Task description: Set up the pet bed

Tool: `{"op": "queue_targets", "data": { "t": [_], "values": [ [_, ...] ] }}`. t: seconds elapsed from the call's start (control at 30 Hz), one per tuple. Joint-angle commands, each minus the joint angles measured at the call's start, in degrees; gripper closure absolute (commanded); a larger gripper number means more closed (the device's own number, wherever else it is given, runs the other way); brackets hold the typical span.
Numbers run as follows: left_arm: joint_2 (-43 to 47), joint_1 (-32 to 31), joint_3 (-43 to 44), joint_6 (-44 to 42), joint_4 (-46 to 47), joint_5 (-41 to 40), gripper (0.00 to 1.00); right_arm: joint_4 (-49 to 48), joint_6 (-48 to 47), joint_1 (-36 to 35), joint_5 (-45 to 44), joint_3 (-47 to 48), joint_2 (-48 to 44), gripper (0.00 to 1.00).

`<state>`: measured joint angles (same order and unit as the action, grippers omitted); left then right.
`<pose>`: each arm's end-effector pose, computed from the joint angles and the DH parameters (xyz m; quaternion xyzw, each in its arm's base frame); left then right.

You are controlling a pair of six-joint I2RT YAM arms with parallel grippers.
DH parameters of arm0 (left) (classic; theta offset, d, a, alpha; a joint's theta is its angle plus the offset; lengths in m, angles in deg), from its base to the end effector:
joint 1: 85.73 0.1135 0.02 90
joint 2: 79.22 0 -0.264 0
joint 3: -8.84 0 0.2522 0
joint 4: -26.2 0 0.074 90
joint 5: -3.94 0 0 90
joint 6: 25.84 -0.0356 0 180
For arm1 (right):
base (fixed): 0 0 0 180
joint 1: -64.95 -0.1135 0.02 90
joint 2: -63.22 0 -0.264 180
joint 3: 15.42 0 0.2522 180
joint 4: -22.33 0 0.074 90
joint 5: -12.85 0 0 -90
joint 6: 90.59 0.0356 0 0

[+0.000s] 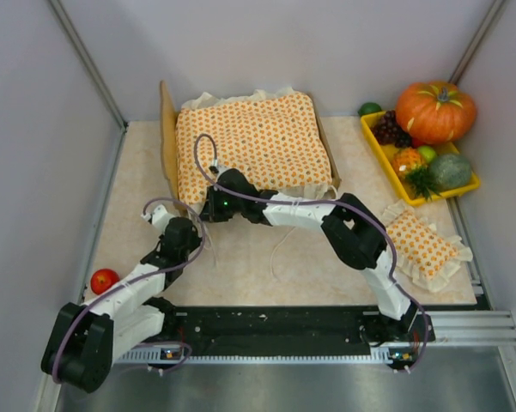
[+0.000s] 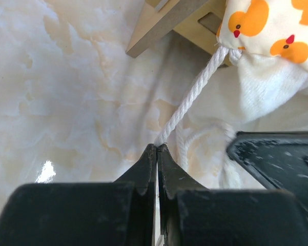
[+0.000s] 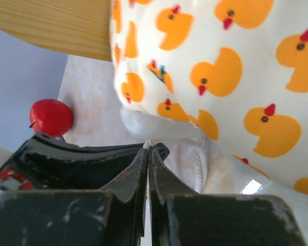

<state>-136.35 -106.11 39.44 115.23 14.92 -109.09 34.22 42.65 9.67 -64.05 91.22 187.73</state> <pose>0.1799 -0.0520 0.1571 -0.3175 0.8254 -0.1061 0.4546 0.2804 0.4188 0.1997 -0.1470 0.8486 0.4421 0.2506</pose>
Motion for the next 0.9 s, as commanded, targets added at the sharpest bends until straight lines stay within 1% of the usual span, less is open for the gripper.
{"op": "queue_targets", "data": {
  "t": [0.0, 0.17, 0.33, 0.53, 0.73, 0.87],
  "values": [
    [3.2, -0.3, -0.8, 0.7, -2.1, 1.2, 1.0, 1.5, 1.2, 0.2, -0.3, 2.6, 2.7, 1.0],
    [6.8, -0.2, -1.5, 1.3, -4.6, 1.1, 1.0, 1.8, 0.4, -0.3, -1.0, 2.5, 3.3, 1.0],
    [7.7, -0.2, -1.3, 1.4, -5.5, 1.8, 1.0, 3.7, 0.0, -2.1, -1.8, 4.0, 5.0, 1.0],
    [10.2, -0.3, -1.5, 1.2, -7.5, 3.3, 1.0, 5.4, -0.4, -3.3, -5.7, 7.1, 7.1, 1.0],
    [15.8, -0.3, -2.2, 1.5, -11.3, 4.7, 1.0, 4.2, -1.1, -3.6, -8.7, 7.0, 8.4, 1.0],
    [19.3, -0.2, -2.7, 1.1, -12.0, 5.6, 1.0, 3.4, -1.4, -3.6, -9.3, 6.4, 8.7, 1.0]
  ]
}}
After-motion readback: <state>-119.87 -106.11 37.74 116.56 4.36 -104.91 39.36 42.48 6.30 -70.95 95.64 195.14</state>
